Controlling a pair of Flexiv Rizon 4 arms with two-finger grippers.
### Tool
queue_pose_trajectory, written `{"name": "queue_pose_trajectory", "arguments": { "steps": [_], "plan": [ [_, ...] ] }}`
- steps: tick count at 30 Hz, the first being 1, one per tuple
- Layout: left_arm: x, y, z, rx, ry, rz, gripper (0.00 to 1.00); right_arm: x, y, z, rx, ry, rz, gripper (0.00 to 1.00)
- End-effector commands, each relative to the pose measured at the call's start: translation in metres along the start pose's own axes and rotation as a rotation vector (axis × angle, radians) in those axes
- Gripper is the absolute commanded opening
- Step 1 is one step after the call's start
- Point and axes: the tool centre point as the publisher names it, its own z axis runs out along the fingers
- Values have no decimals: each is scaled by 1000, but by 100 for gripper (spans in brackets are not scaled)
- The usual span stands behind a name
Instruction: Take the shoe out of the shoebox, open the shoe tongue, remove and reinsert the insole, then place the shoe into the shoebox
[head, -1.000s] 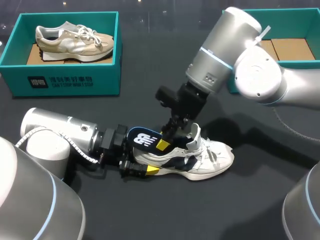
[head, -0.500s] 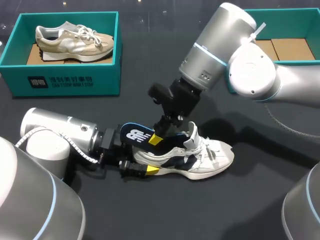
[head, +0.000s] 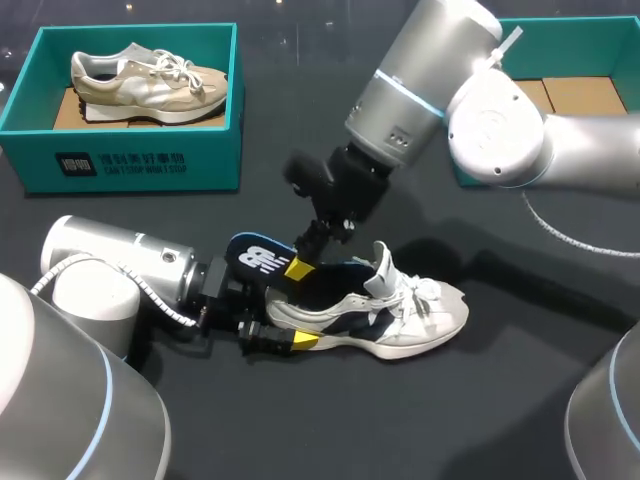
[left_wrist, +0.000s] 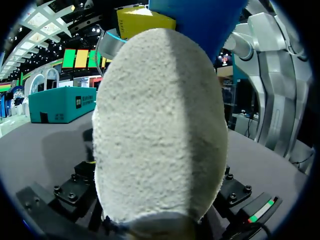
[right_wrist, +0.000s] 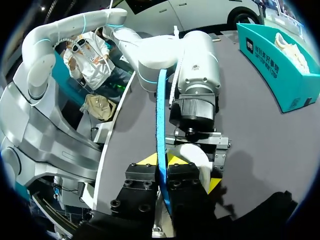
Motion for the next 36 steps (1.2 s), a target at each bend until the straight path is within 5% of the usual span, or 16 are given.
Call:
{"name": "queue_pose_trajectory", "arguments": {
  "steps": [1, 7, 20, 26, 30, 36],
  "plan": [
    [1, 0, 1, 0, -1, 0, 0, -3, 6, 4, -125, 27, -24, 0],
    [1, 0, 1, 0, -1, 0, 0, 3, 28, -9, -231, 49, -29, 0],
    [1, 0, 1, 0, -1, 0, 0, 3, 28, -9, -231, 49, -29, 0],
    [1, 0, 1, 0, -1, 0, 0, 22, 42, -47, -338, -60, 66, 0],
    [1, 0, 1, 0, -1, 0, 0, 37, 43, -79, -391, -42, 148, 0],
    [1, 0, 1, 0, -1, 0, 0, 37, 43, -79, -391, -42, 148, 0]
  ]
}}
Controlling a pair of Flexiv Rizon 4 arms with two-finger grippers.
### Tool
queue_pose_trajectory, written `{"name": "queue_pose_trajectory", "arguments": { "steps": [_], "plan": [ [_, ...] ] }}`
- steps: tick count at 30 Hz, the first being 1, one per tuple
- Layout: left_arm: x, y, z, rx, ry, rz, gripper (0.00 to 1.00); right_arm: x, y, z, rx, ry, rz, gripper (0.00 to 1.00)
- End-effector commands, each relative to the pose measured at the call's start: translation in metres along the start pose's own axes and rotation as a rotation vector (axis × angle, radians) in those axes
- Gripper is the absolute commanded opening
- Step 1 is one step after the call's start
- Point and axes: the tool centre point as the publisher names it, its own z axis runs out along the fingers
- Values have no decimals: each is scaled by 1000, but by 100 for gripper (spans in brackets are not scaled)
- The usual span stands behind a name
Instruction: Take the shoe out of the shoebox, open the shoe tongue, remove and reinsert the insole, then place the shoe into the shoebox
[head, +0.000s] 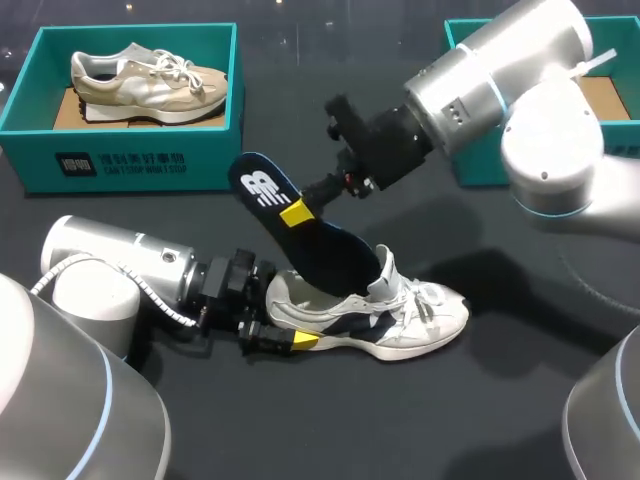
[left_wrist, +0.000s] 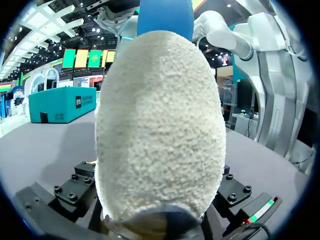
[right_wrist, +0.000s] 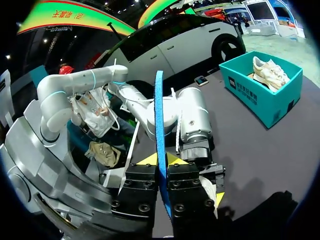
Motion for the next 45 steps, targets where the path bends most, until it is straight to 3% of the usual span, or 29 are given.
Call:
{"name": "queue_pose_trajectory", "arguments": {
  "steps": [1, 8, 11, 16, 30, 35, 38, 39, 45],
  "plan": [
    [1, 0, 0, 0, -1, 0, 0, 9, -7, -11, -9, -22, 0, 0],
    [1, 0, 0, 0, -1, 0, 0, 9, -7, -11, -9, -22, 0, 0],
    [1, 0, 0, 0, -1, 0, 0, 14, 10, -33, -98, -96, 61, 0],
    [1, 0, 0, 0, -1, 0, 0, 31, 30, -73, -264, -107, 166, 0],
    [1, 0, 0, 0, -1, 0, 0, 33, 31, -80, -259, -127, 176, 0],
    [1, 0, 0, 0, -1, 0, 0, 46, 34, -104, -344, -204, 216, 0],
    [1, 0, 0, 0, -1, 0, 0, 52, 36, -119, -438, -217, 206, 0],
    [1, 0, 0, 0, -1, 0, 0, 53, 37, -120, -425, -258, 204, 0],
    [1, 0, 0, 0, -1, 0, 0, 53, 37, -120, -425, -258, 204, 0]
  ]
}}
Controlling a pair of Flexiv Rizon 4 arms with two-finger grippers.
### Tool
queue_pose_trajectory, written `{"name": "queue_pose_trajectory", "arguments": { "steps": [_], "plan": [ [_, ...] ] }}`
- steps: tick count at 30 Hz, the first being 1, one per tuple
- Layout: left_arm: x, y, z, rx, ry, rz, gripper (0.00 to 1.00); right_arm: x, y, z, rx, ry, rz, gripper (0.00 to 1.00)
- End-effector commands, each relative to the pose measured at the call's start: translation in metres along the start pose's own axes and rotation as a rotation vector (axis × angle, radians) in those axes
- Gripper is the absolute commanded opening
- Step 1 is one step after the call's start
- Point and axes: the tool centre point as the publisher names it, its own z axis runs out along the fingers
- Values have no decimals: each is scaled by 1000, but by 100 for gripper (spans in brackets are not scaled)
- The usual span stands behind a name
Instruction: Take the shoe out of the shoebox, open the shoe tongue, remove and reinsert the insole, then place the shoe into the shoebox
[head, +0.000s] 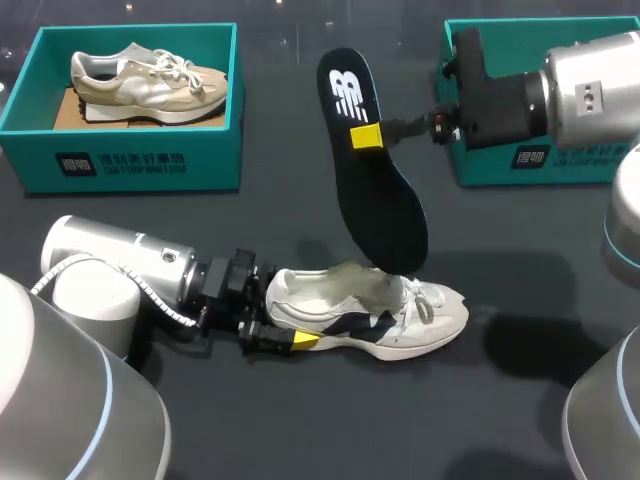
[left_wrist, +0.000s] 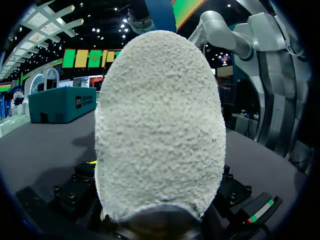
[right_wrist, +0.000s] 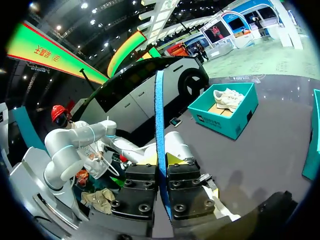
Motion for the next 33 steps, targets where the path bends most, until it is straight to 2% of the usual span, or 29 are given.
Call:
{"name": "queue_pose_trajectory", "arguments": {
  "steps": [1, 4, 11, 23, 29, 33],
  "plan": [
    [1, 0, 0, 0, -1, 0, 0, 6, -9, -8, -27, -16, 1, 0],
    [1, 0, 0, 0, -1, 0, 0, 6, -9, -8, -27, -16, 1, 0],
    [1, 0, 0, 0, -1, 0, 0, 21, 2, -26, -42, 106, -123, 0],
    [1, 0, 0, 0, -1, 0, 0, 22, 3, -28, -39, 105, -120, 0],
    [1, 0, 0, 0, -1, 0, 0, 34, -7, -35, -108, 88, -140, 0],
    [1, 0, 0, 0, -1, 0, 0, 39, -9, -40, -126, 88, -157, 0]
  ]
}}
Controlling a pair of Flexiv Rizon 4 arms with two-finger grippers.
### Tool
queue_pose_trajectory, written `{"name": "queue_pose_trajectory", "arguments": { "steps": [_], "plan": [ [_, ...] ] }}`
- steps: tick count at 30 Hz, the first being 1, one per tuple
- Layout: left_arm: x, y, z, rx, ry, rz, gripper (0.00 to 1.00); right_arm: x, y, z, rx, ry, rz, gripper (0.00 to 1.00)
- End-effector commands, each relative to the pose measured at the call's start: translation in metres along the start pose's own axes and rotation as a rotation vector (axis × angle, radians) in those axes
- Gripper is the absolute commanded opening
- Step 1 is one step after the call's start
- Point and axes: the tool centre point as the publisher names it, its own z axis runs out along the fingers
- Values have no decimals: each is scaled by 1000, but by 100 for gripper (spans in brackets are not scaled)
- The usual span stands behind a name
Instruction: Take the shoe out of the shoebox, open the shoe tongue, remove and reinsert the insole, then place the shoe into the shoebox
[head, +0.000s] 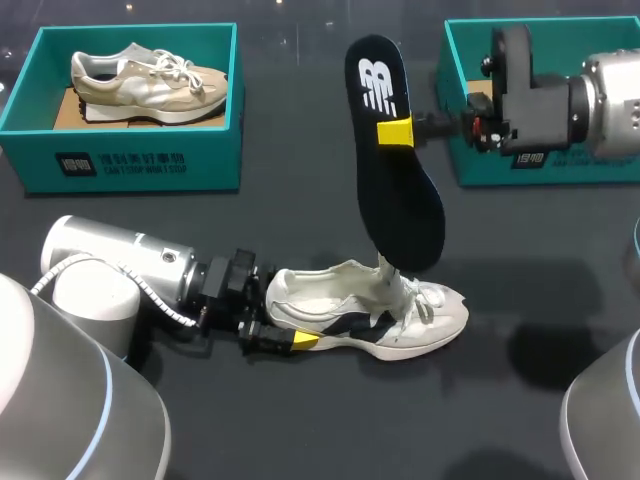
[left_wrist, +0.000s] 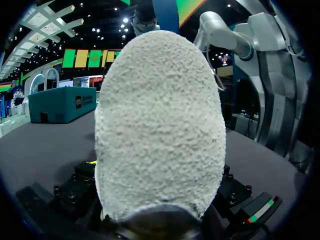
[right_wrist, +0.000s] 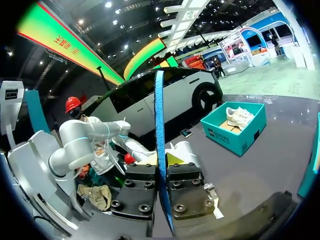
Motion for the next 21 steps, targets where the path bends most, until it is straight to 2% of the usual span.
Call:
{"name": "queue_pose_trajectory", "arguments": {
  "steps": [1, 10, 21],
  "plan": [
    [1, 0, 0, 0, -1, 0, 0, 13, -11, -10, -39, -10, -15, 0],
    [1, 0, 0, 0, -1, 0, 0, 20, -6, -21, -52, 72, -63, 0],
    [1, 0, 0, 0, -1, 0, 0, 23, -4, -23, -53, 84, -67, 0]
  ]
}}
